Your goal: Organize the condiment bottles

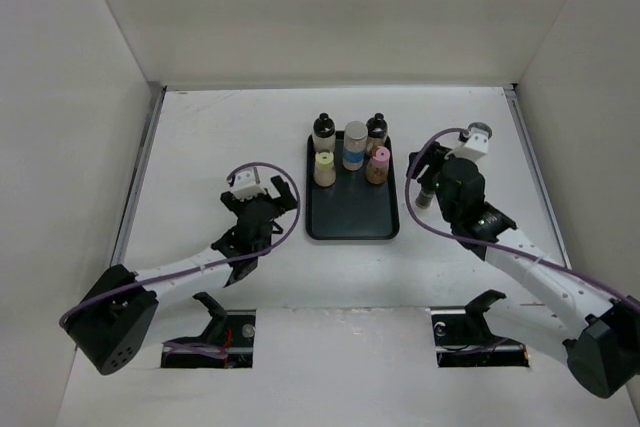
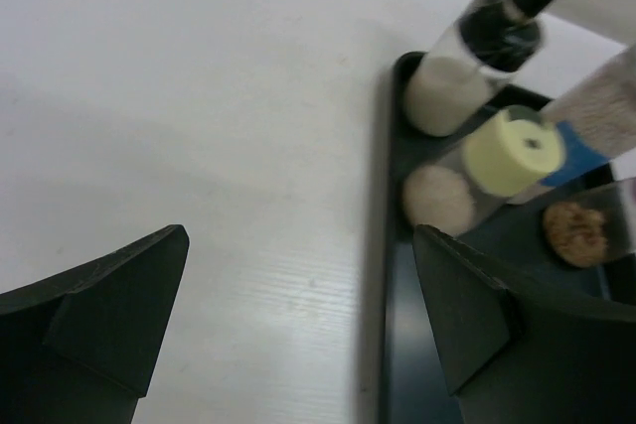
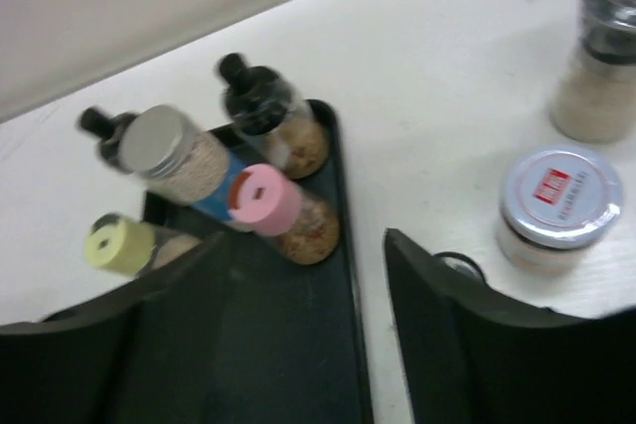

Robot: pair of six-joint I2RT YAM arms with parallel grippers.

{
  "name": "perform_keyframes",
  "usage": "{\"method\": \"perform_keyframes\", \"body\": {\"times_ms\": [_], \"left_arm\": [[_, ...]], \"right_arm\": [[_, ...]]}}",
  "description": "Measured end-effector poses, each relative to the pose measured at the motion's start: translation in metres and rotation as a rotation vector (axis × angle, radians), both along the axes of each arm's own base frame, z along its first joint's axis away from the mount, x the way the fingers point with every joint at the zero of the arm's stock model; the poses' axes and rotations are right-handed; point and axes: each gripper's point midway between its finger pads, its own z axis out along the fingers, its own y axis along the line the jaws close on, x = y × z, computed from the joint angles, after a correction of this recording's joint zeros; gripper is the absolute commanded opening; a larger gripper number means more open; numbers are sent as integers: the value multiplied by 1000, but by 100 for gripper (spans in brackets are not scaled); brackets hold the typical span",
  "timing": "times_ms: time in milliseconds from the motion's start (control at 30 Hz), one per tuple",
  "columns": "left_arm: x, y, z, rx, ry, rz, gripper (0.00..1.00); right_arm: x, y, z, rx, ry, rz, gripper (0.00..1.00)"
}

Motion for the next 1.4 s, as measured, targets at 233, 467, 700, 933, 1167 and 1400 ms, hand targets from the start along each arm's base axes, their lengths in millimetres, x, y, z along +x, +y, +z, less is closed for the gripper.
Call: {"method": "perform_keyframes", "body": {"times_ms": [233, 467, 700, 933, 1167, 1400], "left_arm": [[0, 20, -21, -94, 15, 26, 100], [-2, 3, -15, -188, -18, -43, 100], [-2, -7, -30, -204, 27, -75, 100], [-3, -10, -34, -216, 41, -87, 100], [-2, -10, -40, -220, 57, -85, 100], [-1, -9, -40, -231, 60, -81, 100]], "right_arm": [[8, -40, -42, -191, 184, -128, 84], [16, -47, -74, -287, 342, -146, 81], [21, -41, -104, -329, 443, -126, 71], [18, -42, -123, -346, 503, -123, 42], [12, -44, -95, -343, 428, -149, 38], [19, 30, -30, -278, 266, 19, 39]]}}
